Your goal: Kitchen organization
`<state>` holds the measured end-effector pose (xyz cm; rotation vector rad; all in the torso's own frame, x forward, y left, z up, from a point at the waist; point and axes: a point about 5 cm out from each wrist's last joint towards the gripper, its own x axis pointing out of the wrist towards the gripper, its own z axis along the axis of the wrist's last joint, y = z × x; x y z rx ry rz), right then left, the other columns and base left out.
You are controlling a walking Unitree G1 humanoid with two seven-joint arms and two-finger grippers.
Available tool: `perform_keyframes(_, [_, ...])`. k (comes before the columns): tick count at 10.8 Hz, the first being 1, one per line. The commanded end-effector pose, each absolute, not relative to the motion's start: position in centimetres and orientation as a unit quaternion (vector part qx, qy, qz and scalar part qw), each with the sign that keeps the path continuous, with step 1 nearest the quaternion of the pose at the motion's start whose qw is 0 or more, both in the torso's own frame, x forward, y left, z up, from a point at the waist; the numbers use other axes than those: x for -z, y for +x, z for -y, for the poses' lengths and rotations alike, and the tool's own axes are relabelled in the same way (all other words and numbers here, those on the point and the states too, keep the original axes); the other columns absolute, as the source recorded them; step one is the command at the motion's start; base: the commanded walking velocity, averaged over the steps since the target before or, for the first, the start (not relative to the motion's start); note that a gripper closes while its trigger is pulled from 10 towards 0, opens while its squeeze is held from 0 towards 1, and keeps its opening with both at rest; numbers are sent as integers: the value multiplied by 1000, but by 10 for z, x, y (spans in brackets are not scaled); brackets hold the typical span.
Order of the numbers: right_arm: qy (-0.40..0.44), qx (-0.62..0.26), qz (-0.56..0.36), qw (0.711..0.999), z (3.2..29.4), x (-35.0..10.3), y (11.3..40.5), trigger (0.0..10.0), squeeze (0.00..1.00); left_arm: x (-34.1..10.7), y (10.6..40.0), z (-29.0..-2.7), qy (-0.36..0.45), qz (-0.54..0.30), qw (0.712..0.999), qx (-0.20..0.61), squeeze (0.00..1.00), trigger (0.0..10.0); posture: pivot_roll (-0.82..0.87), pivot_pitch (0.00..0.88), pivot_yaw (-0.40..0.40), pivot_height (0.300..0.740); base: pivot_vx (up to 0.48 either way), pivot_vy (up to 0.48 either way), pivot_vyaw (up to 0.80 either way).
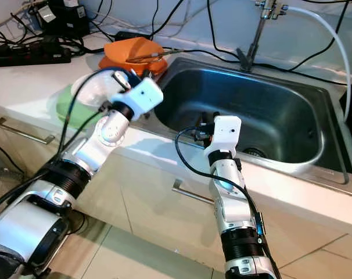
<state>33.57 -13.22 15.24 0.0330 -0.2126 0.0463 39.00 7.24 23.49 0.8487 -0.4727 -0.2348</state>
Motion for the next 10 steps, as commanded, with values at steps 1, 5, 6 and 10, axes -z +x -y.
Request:
perform_keyframes(1, [19, -25, 104, 994, 131, -154, 338, 10000, 0, -250, 387, -71, 410, 263, 868, 99, 0, 0, 54, 37, -7, 740, 0, 0, 0])
perform_keyframes(5, [21, -29, 104, 994, 130, -154, 338, 10000, 0, -279, 370, -61, 389, 353, 845, 100, 0, 10000, 56, 36, -8, 740, 0, 0, 0])
perform_keyframes(6, [19, -28, 106, 994, 131, -154, 338, 10000, 0, -300, 348, -50, 298, 432, 841, 134, 0, 10000, 56, 41, -9, 740, 0, 0, 0])
perform_keyframes(10, [15, -25, 115, 993, 138, -159, 339, 10000, 1000, -299, 328, -33, 139, 420, 865, 239, 0, 10000, 55, 48, -6, 740, 0, 0, 0])
